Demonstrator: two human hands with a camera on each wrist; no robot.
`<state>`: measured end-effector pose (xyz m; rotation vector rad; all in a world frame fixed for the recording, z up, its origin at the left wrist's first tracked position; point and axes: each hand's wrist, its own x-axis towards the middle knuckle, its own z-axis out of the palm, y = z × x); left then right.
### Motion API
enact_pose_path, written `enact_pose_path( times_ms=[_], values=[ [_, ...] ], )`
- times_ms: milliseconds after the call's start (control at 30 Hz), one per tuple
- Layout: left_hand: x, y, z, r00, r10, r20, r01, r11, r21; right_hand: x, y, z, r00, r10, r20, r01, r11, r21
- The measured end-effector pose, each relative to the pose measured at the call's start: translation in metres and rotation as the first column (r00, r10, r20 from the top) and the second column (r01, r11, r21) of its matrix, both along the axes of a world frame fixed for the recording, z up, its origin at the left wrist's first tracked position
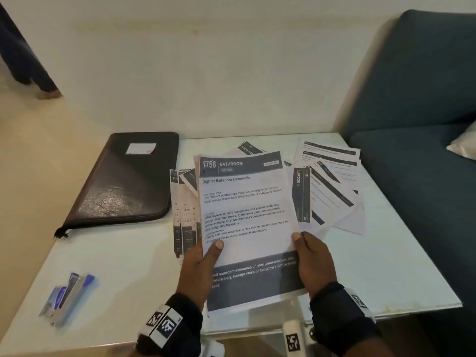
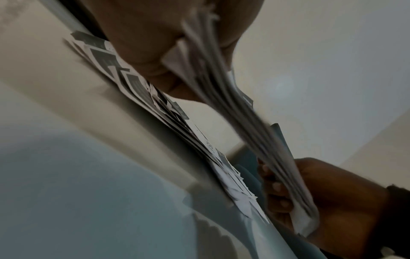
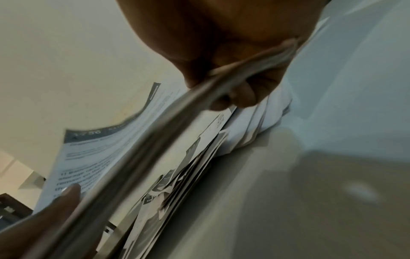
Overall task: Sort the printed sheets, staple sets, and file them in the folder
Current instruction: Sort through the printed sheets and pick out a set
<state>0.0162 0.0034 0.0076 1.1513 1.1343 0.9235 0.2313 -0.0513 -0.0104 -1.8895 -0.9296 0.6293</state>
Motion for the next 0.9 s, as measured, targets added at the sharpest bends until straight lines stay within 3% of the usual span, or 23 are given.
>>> enact_pose_path(
  times_ms=[100, 300, 433, 567, 733, 900],
  values=[
    [-0.005, -0.005, 0.0, 0.999, 0.005, 0.046, -0.002, 0.997, -0.073, -0.003, -0.001, -0.002, 0.996, -0.004, 0.094, 0.006, 1.0, -0.025],
    [-0.017, -0.016, 0.004, 0.995, 0.081, 0.058, -0.069, 0.979, -0.191, -0.013, -0.006, 0.002, 0.989, 0.054, 0.139, -0.052, 0.998, -0.021],
    [-0.031, -0.02, 0.009, 0.996, 0.038, 0.081, -0.013, 0.958, -0.285, -0.012, -0.008, 0.01, 0.98, 0.142, 0.143, -0.139, 0.99, -0.03],
    [-0.054, -0.023, 0.02, 0.993, 0.076, 0.091, -0.045, 0.952, -0.302, -0.008, -0.01, 0.019, 0.954, 0.254, 0.157, -0.249, 0.967, -0.053],
    [-0.065, -0.043, 0.029, 0.956, 0.126, 0.264, -0.006, 0.911, -0.413, -0.022, -0.014, 0.026, 0.933, 0.328, 0.148, -0.321, 0.945, -0.068],
    [-0.066, -0.039, 0.019, 0.845, 0.213, 0.491, 0.066, 0.87, -0.49, -0.036, -0.012, 0.025, 0.934, 0.323, 0.155, -0.318, 0.947, -0.055]
  ],
)
